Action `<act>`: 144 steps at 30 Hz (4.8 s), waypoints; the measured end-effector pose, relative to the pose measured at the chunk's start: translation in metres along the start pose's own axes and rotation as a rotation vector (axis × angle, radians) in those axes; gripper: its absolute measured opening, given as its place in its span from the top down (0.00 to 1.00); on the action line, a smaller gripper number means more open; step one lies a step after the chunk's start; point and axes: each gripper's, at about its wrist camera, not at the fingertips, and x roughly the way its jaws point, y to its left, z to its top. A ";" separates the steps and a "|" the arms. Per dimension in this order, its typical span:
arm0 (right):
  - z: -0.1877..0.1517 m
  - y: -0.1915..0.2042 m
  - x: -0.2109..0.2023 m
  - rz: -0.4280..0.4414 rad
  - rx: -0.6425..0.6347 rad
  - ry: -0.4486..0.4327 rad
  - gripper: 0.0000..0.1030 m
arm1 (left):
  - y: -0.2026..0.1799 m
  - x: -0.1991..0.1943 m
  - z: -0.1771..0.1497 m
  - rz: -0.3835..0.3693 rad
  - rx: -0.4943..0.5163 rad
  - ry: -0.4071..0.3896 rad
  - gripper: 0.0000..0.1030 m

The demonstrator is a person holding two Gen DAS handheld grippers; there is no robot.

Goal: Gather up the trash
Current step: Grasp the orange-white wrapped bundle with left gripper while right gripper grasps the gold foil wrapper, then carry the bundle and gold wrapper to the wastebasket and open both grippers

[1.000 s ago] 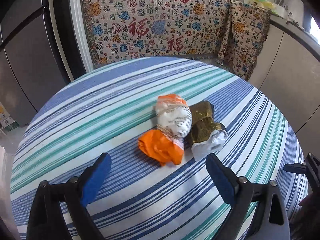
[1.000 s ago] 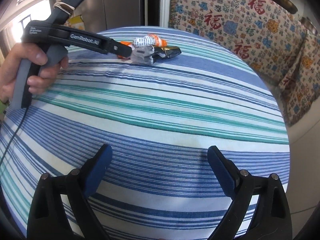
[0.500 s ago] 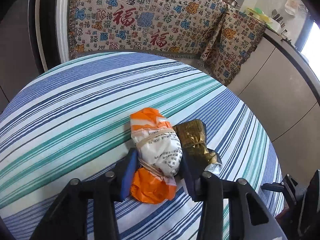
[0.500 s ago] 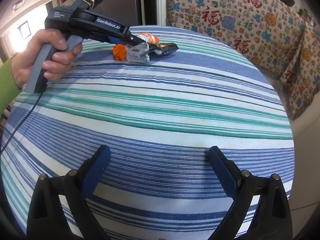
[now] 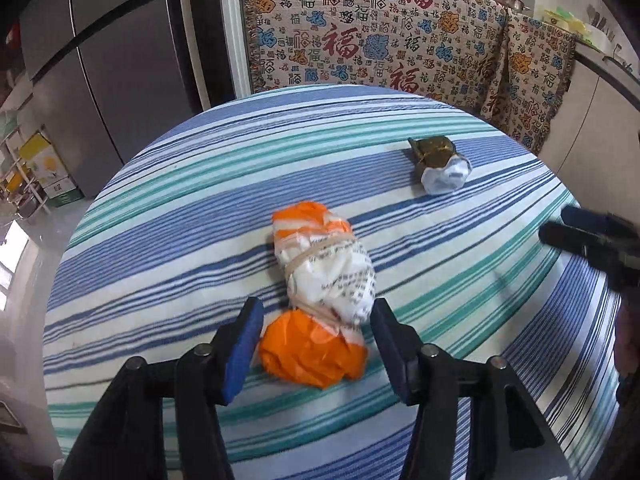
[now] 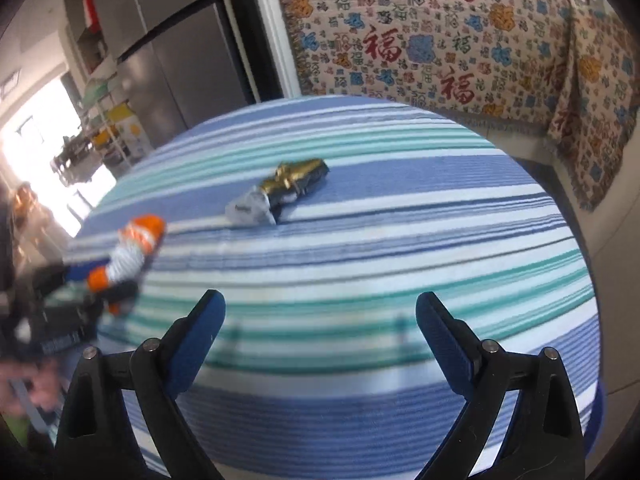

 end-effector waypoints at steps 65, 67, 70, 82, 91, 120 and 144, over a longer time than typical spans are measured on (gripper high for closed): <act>-0.006 -0.046 -0.033 0.060 0.044 0.094 0.13 | -0.003 -0.021 0.014 -0.209 0.023 -0.006 0.00; -0.006 -0.037 -0.024 0.073 0.039 0.113 0.15 | -0.008 -0.008 0.023 -0.186 0.041 0.018 0.02; -0.008 -0.038 -0.008 0.049 0.062 0.150 0.20 | -0.014 0.012 0.030 -0.154 0.064 0.062 0.11; -0.015 -0.058 -0.057 0.019 0.057 0.082 0.73 | -0.070 -0.018 0.042 -0.256 0.102 0.010 0.54; -0.055 -0.150 -0.145 -0.174 0.126 0.014 0.73 | -0.219 -0.042 0.065 -0.479 0.238 -0.017 0.54; -0.193 -0.376 -0.207 -0.359 0.390 0.109 0.70 | -0.540 0.060 0.012 -0.695 0.504 0.234 0.52; -0.206 -0.327 -0.297 -0.527 0.500 0.001 0.00 | -0.483 -0.046 0.006 -0.664 0.465 0.043 0.06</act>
